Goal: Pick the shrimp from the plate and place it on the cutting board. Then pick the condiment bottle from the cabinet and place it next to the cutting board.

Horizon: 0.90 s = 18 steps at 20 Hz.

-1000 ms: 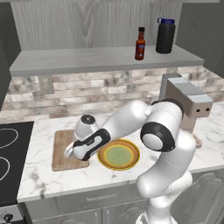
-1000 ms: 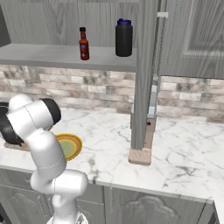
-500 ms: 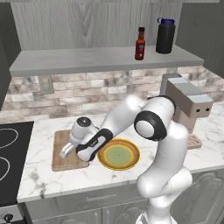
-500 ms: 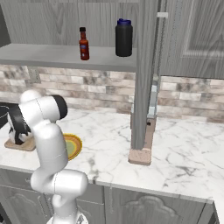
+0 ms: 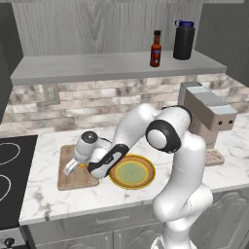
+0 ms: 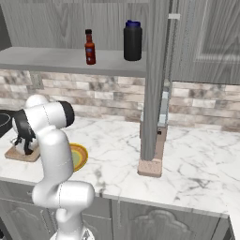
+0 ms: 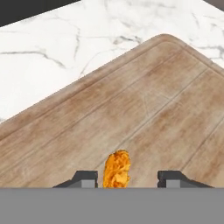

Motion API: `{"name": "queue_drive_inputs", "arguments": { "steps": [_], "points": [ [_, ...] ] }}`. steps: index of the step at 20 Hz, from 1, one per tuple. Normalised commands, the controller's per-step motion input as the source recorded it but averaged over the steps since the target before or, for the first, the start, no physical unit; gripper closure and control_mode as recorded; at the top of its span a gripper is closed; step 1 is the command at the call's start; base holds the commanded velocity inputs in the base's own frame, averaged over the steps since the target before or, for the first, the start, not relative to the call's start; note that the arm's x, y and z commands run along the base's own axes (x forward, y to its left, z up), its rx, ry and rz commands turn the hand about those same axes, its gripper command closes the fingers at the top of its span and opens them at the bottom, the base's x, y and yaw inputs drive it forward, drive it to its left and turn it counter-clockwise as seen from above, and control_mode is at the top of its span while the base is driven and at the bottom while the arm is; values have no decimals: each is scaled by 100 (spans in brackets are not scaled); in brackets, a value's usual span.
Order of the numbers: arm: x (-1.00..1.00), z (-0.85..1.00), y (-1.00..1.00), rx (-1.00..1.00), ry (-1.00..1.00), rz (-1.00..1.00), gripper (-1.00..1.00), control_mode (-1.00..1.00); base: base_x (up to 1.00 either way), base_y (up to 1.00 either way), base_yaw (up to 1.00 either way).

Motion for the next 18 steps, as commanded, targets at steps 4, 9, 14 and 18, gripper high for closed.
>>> {"name": "queue_drive_inputs", "arguments": {
  "steps": [4,9,14,18],
  "points": [
    [0,0,0,0,-2,0,-100,-100,0,0,0],
    [-3,14,-1,1,-2,-2,-100,-100,0,0,0],
    [-6,35,-2,3,-3,-3,-100,-100,0,0,0],
    [-9,42,-1,4,-4,-4,-100,-100,0,0,0]
  ]
}}
